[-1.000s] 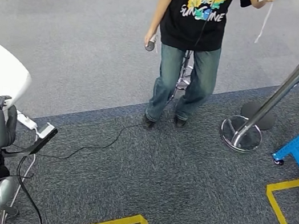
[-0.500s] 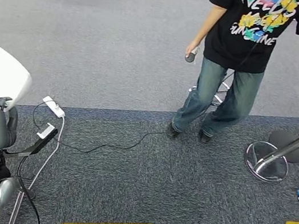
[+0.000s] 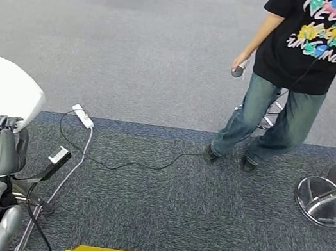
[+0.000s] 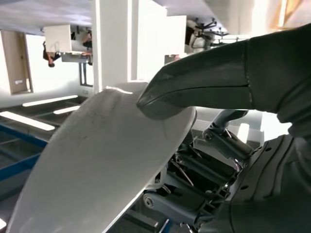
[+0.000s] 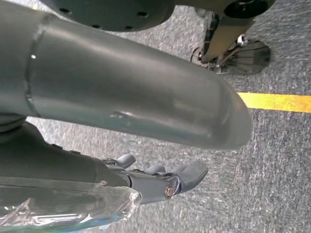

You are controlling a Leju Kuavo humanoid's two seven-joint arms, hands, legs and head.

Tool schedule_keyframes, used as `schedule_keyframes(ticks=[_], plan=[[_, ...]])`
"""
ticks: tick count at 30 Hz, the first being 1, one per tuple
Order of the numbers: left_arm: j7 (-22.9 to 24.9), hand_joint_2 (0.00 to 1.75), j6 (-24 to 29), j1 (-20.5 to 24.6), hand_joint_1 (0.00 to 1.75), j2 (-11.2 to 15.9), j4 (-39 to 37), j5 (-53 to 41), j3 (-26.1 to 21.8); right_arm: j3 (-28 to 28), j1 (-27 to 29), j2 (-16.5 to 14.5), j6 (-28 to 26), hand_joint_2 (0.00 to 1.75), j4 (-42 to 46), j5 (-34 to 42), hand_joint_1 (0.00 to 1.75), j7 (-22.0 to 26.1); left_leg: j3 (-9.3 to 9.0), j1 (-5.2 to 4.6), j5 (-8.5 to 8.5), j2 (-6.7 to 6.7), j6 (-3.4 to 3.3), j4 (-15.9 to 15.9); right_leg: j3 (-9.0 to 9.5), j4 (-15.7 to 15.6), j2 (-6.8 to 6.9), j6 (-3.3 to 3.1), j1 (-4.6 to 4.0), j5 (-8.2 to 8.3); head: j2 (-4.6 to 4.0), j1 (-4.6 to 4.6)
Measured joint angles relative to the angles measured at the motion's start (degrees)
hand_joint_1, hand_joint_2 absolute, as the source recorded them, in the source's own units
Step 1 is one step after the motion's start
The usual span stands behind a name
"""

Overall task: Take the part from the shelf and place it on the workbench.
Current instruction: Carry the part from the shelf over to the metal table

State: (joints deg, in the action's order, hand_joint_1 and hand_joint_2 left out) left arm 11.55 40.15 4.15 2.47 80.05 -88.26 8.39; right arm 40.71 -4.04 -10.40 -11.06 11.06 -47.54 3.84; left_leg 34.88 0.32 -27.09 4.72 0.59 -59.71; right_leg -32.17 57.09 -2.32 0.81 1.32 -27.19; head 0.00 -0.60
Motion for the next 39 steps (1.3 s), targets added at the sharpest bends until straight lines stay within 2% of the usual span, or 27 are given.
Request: schedule_keyframes(ticks=[2,3,4,5,7,8,10,12,14,15,16,17,18,19,20,21,23,25,27,29,31,32,33,34,36,38,39], plan=[[-1.02,1.75,-0.01,-0.48,1.75,-0.74,-0.07,0.00,-0.82,0.32,0.11,0.09,0.08,0.00,0.00,0.05,0.00,0.05,3.69,0.14,-1.85,-3.17,0.65,-6.95,0.73,-0.06,2.62,-0.39,-0.12,-0.64,0.00,-0.32],[-1.38,1.75,-0.02,-0.70,1.75,-1.10,-0.09,0.00,-1.21,0.48,0.15,0.13,0.10,0.00,0.00,0.07,0.00,0.07,4.52,0.26,-1.55,-4.33,0.82,-8.34,1.20,-0.05,4.08,-0.45,-0.17,-1.06,0.00,-0.43],[-1.56,1.75,-0.02,-0.93,1.75,-1.40,-0.12,0.00,-1.52,0.61,0.19,0.17,0.12,0.00,0.00,0.09,0.00,0.07,4.20,0.30,-0.11,-5.50,0.76,-7.44,1.74,-0.04,5.42,-0.36,-0.22,-1.51,0.00,-0.42],[-1.59,1.75,-0.02,-0.90,1.75,-1.48,-0.12,0.00,-1.64,0.64,0.17,0.17,0.13,0.00,0.00,0.09,0.00,0.07,2.21,-0.03,1.45,-6.91,0.46,-3.61,2.11,-0.01,6.00,-0.12,-0.37,-1.83,0.00,-0.43],[-1.63,1.75,-0.01,-0.83,1.75,-1.67,-0.12,-0.01,-1.78,0.69,0.10,0.17,0.15,0.00,0.00,0.09,0.00,0.07,-0.01,-0.64,2.40,-9.04,-0.39,1.00,2.53,0.05,7.13,0.44,-0.74,-2.38,0.00,-0.39],[-1.64,1.75,-0.01,-0.87,1.75,-1.75,-0.13,-0.01,-1.84,0.72,0.05,0.17,0.16,0.00,0.00,0.09,0.00,0.07,-0.11,-0.89,2.02,-9.17,-0.77,1.47,2.66,-0.01,7.78,0.70,-0.91,-2.56,0.00,-0.39],[-1.68,1.75,-0.01,-1.06,1.75,-1.87,-0.13,-0.01,-1.98,0.75,-0.09,0.18,0.16,0.00,0.01,0.10,0.00,0.08,-0.13,-0.74,2.02,-7.92,-1.43,1.87,2.97,-0.08,8.56,1.23,-0.92,-3.01,0.00,-0.37],[-1.73,1.75,0.02,-1.02,1.75,-2.09,-0.12,-0.01,-2.13,0.79,-0.18,0.20,0.16,0.00,0.03,0.09,0.00,0.09,-0.46,-0.36,2.14,-6.61,-2.07,2.28,2.03,2.46,6.51,1.74,-0.76,-4.88,0.00,-0.14],[-1.83,1.75,0.02,-0.87,1.75,-2.40,-0.19,-0.02,-2.22,0.85,-0.15,0.23,0.21,0.00,0.04,0.14,0.00,0.09,-0.59,-0.13,2.11,-5.31,-2.51,2.40,-1.66,9.78,3.58,1.98,-0.63,-8.34,0.00,0.20],[-1.94,1.75,0.01,-0.85,1.75,-2.52,-0.34,-0.02,-2.26,0.87,-0.04,0.26,0.27,0.00,0.04,0.19,0.00,0.07,-0.60,-0.12,2.08,-4.56,-2.61,2.40,-3.92,13.85,2.92,2.04,-0.61,-9.71,0.00,0.32],[-2.05,1.75,0.00,-0.87,1.75,-2.68,-0.56,-0.02,-2.27,0.89,0.08,0.28,0.33,0.00,0.04,0.25,0.00,0.04,-0.63,-0.13,2.05,-3.78,-2.65,2.39,-5.64,16.55,2.64,2.06,-0.63,-10.16,0.00,0.37],[-2.14,1.75,-0.01,-0.88,1.75,-2.79,-0.84,-0.02,-2.27,0.89,0.18,0.32,0.39,0.00,0.04,0.29,0.00,0.03,-0.71,-0.12,2.02,-2.95,-2.64,2.37,-6.38,17.02,2.51,2.04,-0.63,-9.32,0.00,0.40],[-2.20,1.75,-0.02,-0.89,1.75,-2.87,-1.14,-0.02,-2.27,0.90,0.22,0.34,0.44,0.00,0.04,0.31,0.00,0.01,-0.85,-0.11,1.97,-2.10,-2.57,2.33,-6.02,15.17,2.33,1.97,-0.61,-7.36,0.00,0.43],[-2.21,1.75,-0.02,-0.87,1.75,-2.91,-1.41,-0.02,-2.29,0.90,0.20,0.37,0.47,0.00,0.04,0.32,0.00,0.01,-1.01,-0.08,1.89,-1.32,-2.44,2.29,-4.69,11.40,1.86,1.86,-0.55,-4.72,0.00,0.43],[-2.20,1.75,-0.02,-0.83,1.75,-2.92,-1.64,-0.02,-2.31,0.91,0.15,0.38,0.49,0.00,0.04,0.31,0.00,0.01,-1.12,-0.09,1.78,-0.64,-2.23,2.21,-3.09,7.39,0.75,1.73,-0.41,-2.62,0.00,0.42],[-2.17,1.75,-0.02,-0.74,1.75,-2.92,-1.84,-0.02,-2.33,0.93,0.13,0.39,0.49,0.00,0.04,0.29,0.00,0.01,-1.05,-0.11,1.67,0.01,-1.96,2.01,-1.52,3.92,-0.30,1.59,-0.25,-1.32,0.00,0.39],[-1.99,1.75,-0.02,-0.54,1.75,-2.85,-2.15,-0.02,-2.40,0.97,0.11,0.40,0.48,0.00,0.04,0.25,0.00,0.00,-0.63,-0.04,1.73,1.11,-1.24,1.78,-0.11,1.14,-1.56,1.28,-0.18,-1.05,0.00,0.38],[-1.45,1.75,-0.02,-0.50,1.75,-2.61,-2.44,-0.01,-2.48,0.99,0.08,0.38,0.44,0.00,0.04,0.20,0.00,-0.01,-0.28,0.16,1.84,1.77,-0.54,1.72,0.11,0.86,-0.70,0.77,-0.28,-0.99,0.00,0.38],[-0.55,1.75,-0.02,-0.38,1.75,-2.22,-2.80,0.00,-2.50,1.01,0.00,0.31,0.42,0.00,0.05,0.15,0.00,0.03,0.59,0.10,0.58,-0.27,0.10,-0.11,0.35,0.62,0.40,0.06,-0.21,-0.88,0.00,0.05],[0.46,1.75,-0.02,-0.01,1.75,-1.86,-3.21,0.00,-2.42,1.02,0.04,0.25,0.41,0.00,0.07,0.08,0.00,0.08,3.54,0.03,-2.67,-3.25,0.62,-6.31,0.51,0.50,1.66,-0.46,-0.28,-0.96,0.00,-0.27],[1.25,1.75,-0.03,0.16,1.75,-1.46,-3.75,0.00,-2.31,1.03,0.17,0.23,0.35,0.00,0.07,-0.03,0.00,0.08,6.99,0.12,-5.09,-4.15,0.81,-13.10,0.55,0.53,3.04,-0.70,-0.46,-1.14,0.00,-0.31],[1.56,1.75,-0.03,0.15,1.75,-1.24,-4.03,0.00,-2.27,1.04,0.19,0.23,0.32,0.00,0.07,-0.08,0.00,0.08,7.58,0.13,-4.81,-4.26,0.74,-14.14,0.62,0.54,3.74,-0.75,-0.56,-1.24,0.00,-0.33],[1.79,1.75,-0.03,0.16,1.75,-1.01,-4.28,0.00,-2.24,1.05,0.17,0.22,0.30,0.00,0.07,-0.13,0.00,0.08,7.04,0.10,-3.50,-4.37,0.55,-13.00,0.75,0.54,4.40,-0.78,-0.69,-1.37,0.00,-0.33],[2.00,1.75,-0.03,0.20,1.75,-0.80,-4.49,0.00,-2.21,1.06,0.13,0.20,0.30,0.00,0.07,-0.18,0.00,0.08,5.49,0.00,-1.51,-4.66,0.23,-9.99,0.96,0.54,5.03,-0.77,-0.83,-1.52,0.00,-0.33],[2.51,1.75,-0.03,0.58,1.75,-0.36,-4.84,-0.01,-2.03,1.05,0.08,0.16,0.33,0.00,0.07,-0.32,0.00,0.08,1.54,-0.63,1.35,-6.68,-0.75,-2.47,1.40,0.51,6.26,-0.61,-1.21,-1.89,0.00,-0.31],[3.14,1.75,-0.03,1.29,1.75,0.07,-5.30,-0.02,-1.57,1.05,0.03,0.15,0.35,0.00,0.07,-0.51,0.00,0.08,-0.22,-1.23,1.71,-8.09,-1.49,1.18,1.55,0.47,7.51,-0.24,-1.57,-2.16,0.00,-0.22],[3.41,1.75,-0.03,1.59,1.75,0.28,-5.65,-0.02,-1.32,1.05,-0.06,0.15,0.35,0.00,0.07,-0.61,0.00,0.08,-0.20,-1.35,1.59,-7.81,-1.66,1.43,1.59,0.42,8.12,-0.01,-1.70,-2.25,0.00,-0.17]])
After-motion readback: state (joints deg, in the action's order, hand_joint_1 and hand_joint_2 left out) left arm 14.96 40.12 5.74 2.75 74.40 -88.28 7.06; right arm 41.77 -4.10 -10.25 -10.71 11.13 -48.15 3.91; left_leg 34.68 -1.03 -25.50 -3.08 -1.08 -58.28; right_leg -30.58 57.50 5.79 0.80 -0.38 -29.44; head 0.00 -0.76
